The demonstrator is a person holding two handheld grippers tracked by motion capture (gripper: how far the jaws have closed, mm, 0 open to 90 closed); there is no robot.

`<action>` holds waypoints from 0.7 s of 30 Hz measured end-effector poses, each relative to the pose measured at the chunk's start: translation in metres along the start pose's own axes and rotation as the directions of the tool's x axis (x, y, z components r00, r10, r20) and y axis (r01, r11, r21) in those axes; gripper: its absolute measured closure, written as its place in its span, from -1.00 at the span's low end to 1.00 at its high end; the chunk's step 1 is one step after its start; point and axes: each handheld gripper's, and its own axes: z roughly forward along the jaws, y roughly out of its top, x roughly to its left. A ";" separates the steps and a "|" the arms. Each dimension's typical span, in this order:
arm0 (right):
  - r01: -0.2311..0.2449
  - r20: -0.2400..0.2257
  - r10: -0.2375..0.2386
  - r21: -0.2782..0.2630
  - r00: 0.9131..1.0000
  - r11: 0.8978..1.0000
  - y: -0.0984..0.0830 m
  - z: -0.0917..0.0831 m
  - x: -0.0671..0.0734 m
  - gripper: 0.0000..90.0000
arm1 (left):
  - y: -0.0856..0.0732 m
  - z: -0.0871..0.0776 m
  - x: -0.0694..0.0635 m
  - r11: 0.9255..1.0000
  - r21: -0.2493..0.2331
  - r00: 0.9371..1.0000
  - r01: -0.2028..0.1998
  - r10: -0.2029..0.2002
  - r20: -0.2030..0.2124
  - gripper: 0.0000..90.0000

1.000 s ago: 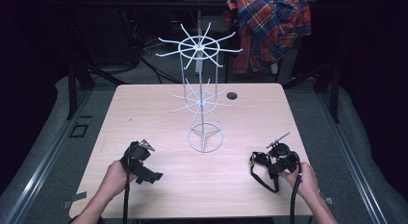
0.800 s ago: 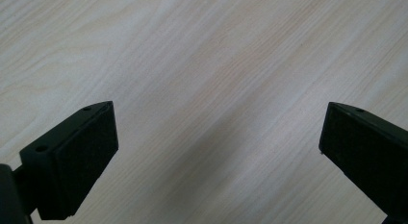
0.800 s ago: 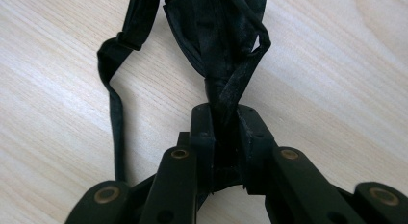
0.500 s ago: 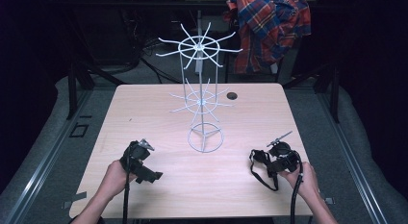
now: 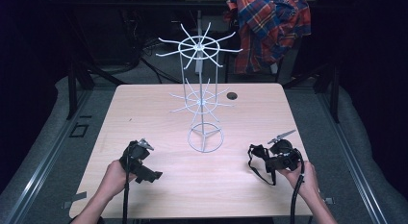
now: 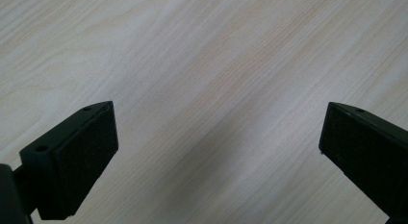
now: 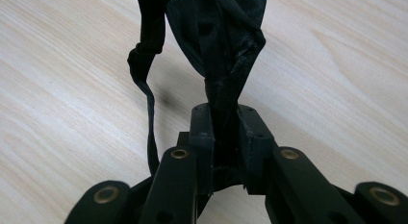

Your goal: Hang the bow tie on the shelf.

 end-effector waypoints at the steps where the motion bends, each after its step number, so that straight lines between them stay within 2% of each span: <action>1: -0.002 -0.007 0.002 -0.008 1.000 1.000 0.001 -0.001 0.002 0.74 | 0.000 0.000 0.000 1.000 -0.001 1.000 0.000 0.000 0.000 -1.00; 4: 0.005 0.004 -0.005 -0.016 1.000 1.000 0.002 -0.002 0.003 0.74 | 0.000 0.000 -0.001 1.000 -0.001 1.000 -0.001 0.001 0.001 -1.00; 5: 0.015 0.019 -0.015 -0.002 1.000 1.000 0.003 -0.005 0.003 0.74 | 0.000 0.000 -0.001 1.000 0.000 1.000 -0.001 0.001 0.000 -1.00; 6: 0.000 0.001 0.000 -0.030 1.000 1.000 0.002 -0.004 0.004 0.74 | 0.000 0.000 0.000 1.000 0.000 1.000 -0.001 0.001 -0.001 -1.00; 8: 0.001 0.000 -0.001 -0.040 1.000 0.999 0.003 -0.005 0.004 0.74 | 0.000 0.000 0.000 1.000 0.002 1.000 -0.001 0.001 0.001 -1.00; 10: 0.023 0.029 -0.022 -0.036 0.999 0.999 0.005 -0.010 0.004 0.74 | 0.000 0.000 0.001 1.000 0.002 1.000 0.002 -0.002 -0.001 -1.00; 12: 0.011 0.012 -0.010 -0.068 1.000 0.998 0.005 -0.010 0.006 0.74 | 0.000 0.000 0.001 1.000 0.001 1.000 0.002 -0.002 -0.001 -1.00; 13: 0.027 0.033 -0.025 -0.056 0.999 0.998 0.007 -0.013 0.006 0.74 | 0.000 0.000 0.001 1.000 0.000 1.000 0.001 -0.001 -0.001 -1.00; 16: 0.011 0.012 -0.010 -0.079 1.000 0.997 0.008 -0.012 0.008 0.74 | 0.000 0.000 0.001 1.000 -0.001 1.000 0.000 0.000 0.001 -1.00; 21: 0.016 0.017 -0.015 -0.098 1.000 0.995 0.013 -0.014 0.010 0.75 | 0.000 -0.001 0.000 1.000 -0.004 1.000 0.000 0.000 0.002 -1.00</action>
